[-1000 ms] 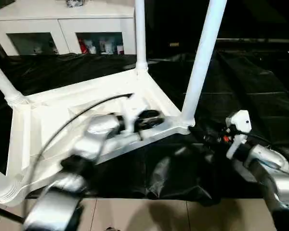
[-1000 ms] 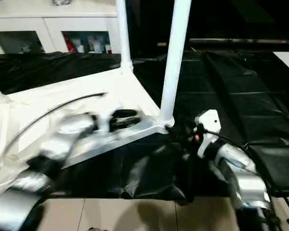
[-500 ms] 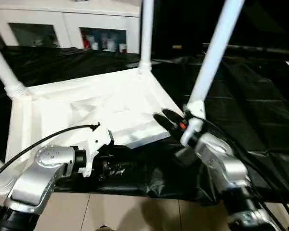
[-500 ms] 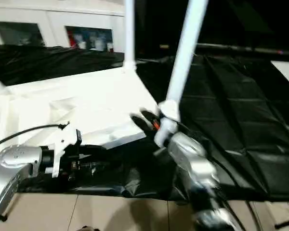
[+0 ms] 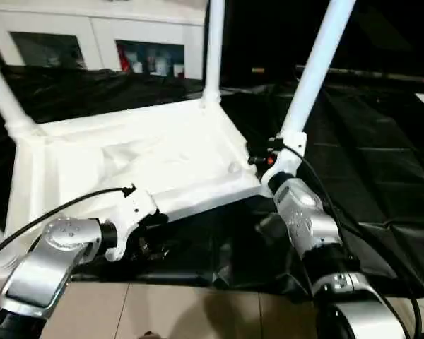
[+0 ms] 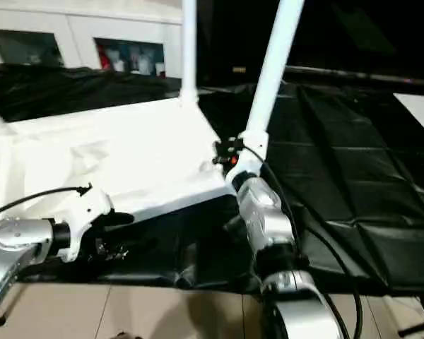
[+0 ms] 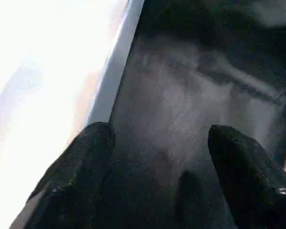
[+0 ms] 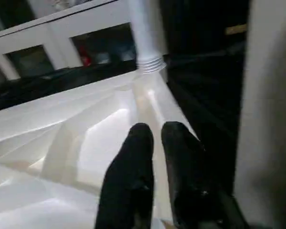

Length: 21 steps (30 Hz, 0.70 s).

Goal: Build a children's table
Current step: Move table base

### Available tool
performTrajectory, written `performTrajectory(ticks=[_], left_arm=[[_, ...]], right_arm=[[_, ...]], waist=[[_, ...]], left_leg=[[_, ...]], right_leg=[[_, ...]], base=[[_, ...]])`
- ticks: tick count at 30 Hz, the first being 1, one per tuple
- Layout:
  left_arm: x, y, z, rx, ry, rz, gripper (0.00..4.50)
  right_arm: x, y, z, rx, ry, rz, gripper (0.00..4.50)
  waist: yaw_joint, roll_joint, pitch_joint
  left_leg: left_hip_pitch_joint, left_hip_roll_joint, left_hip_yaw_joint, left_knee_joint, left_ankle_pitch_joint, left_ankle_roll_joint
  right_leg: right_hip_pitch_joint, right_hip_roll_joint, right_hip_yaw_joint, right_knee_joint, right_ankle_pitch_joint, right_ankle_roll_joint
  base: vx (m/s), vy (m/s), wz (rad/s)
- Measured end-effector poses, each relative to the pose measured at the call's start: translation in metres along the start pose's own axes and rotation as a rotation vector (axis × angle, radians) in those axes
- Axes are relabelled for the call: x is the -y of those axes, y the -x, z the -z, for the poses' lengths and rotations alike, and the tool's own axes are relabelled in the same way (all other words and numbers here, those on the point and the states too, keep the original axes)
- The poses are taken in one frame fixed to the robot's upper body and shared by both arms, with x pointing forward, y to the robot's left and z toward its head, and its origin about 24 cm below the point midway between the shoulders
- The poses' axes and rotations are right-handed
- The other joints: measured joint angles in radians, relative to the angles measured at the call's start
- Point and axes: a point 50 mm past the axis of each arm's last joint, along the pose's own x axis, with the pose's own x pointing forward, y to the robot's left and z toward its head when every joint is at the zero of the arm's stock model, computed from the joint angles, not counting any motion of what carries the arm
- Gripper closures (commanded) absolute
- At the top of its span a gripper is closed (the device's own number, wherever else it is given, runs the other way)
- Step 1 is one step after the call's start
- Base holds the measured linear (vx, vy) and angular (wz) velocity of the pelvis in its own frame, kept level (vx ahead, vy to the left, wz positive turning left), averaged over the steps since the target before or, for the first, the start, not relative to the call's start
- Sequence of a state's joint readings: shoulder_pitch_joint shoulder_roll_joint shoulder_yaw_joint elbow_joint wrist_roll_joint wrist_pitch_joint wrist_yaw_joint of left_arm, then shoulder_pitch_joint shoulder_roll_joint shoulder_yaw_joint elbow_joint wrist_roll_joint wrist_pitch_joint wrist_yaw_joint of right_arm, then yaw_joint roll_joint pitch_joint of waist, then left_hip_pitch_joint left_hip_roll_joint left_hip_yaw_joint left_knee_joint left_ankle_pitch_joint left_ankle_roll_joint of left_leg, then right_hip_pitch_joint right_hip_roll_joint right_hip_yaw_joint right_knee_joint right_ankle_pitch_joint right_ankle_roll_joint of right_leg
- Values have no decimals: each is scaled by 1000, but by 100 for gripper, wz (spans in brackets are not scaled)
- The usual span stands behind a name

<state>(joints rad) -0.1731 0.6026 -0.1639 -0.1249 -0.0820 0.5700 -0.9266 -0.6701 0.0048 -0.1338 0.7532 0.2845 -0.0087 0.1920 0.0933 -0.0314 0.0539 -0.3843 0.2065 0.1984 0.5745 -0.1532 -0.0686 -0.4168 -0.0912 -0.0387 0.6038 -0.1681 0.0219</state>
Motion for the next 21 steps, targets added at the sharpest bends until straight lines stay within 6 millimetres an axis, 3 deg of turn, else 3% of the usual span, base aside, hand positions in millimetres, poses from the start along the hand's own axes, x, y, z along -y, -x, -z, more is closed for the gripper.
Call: performTrajectory(ticks=[8,16,21], left_arm=[[-13,-5,1,-23,-15,-91,8],[-17,-14,-12,44,-49,-106,8],[-7,-3,-8,96,-57,-47,8]], right_arm=[[43,-2,-19,46,61,193,450],[90,5,-52,79,158,322,450],[119,15,-72,71,211,379,450]], waist=[[23,-2,1],[20,-2,1],[15,0,1]], left_leg=[[-3,0,0,4,0,0],[-8,0,-2,9,0,0],[-13,1,-2,13,0,1]], right_leg=[[2,-1,1,6,0,1],[1,-1,0,8,0,0],[-1,-1,0,8,-2,-2]], base=[[0,0,0],[0,0,0],[0,0,0]])
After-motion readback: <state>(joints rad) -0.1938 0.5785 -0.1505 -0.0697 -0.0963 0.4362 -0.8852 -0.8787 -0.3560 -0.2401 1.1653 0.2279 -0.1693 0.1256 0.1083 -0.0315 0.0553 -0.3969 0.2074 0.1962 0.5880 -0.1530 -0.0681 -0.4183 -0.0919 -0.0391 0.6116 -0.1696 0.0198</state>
